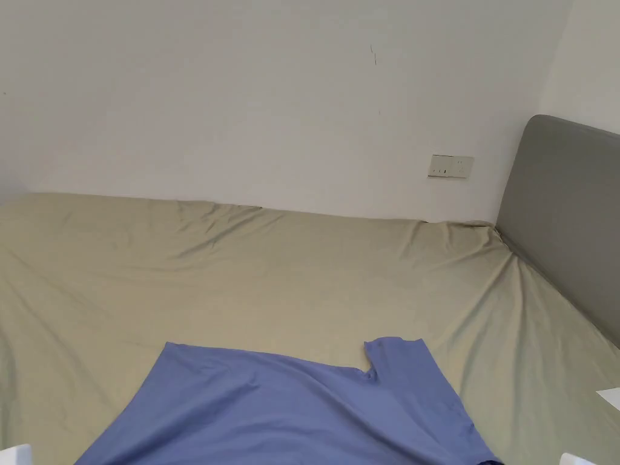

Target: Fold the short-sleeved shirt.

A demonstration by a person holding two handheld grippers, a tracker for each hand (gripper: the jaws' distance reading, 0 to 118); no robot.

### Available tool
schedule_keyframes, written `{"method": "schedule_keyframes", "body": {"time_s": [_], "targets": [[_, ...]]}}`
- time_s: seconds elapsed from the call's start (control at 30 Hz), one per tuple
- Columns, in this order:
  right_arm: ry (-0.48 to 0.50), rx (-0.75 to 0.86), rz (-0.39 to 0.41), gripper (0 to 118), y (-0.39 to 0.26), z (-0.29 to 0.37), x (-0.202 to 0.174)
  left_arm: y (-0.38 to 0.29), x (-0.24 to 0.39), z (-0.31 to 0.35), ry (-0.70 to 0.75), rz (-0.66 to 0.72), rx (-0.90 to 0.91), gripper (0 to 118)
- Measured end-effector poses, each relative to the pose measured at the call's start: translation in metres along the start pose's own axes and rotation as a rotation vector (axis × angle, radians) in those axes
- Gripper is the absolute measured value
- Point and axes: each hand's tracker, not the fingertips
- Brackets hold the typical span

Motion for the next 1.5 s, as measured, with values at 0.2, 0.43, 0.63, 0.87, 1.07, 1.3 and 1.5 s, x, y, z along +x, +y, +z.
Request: {"method": "schedule_keyframes", "body": {"time_s": [0.2, 0.43, 0.63, 0.87, 1.07, 1.3, 1.5], "targets": [[0.004, 0.013, 0.046, 3, -0.015, 0.036, 0.002, -0.017, -0.006, 0.036, -0.031, -0.006, 0.002, 5], [0.017, -0.044, -0.026, 3, -0.038, 0.07, 0.024, -0.039, -0.028, 0.061, -0.05, 0.072, -0.072, 5], [-0.017, -0.085, 0.02, 17, -0.069, 0.045, 0.033, -0.06, -0.035, 0.038, -0.024, 0.031, -0.106, 42], [-0.138, 0.08, 0.083, 118, -0.053, 0.066, 0.027, -0.04, -0.03, 0.065, -0.083, 0.017, 0.079, 113], [-0.06, 0.449, 0.253, 118, -0.061, 0.172, -0.056, -0.044, 0.038, 0.181, -0.099, -0.289, 0.48, 114], [0.031, 0.449, 0.313, 5, -0.107, 0.205, -0.122, -0.108, 0.088, 0.224, -0.088, -0.411, 0.596, 0], [0.078, 0.381, 0.245, 0, -0.119, 0.202, -0.123, -0.138, 0.105, 0.221, -0.105, -0.414, 0.514, 0]]}}
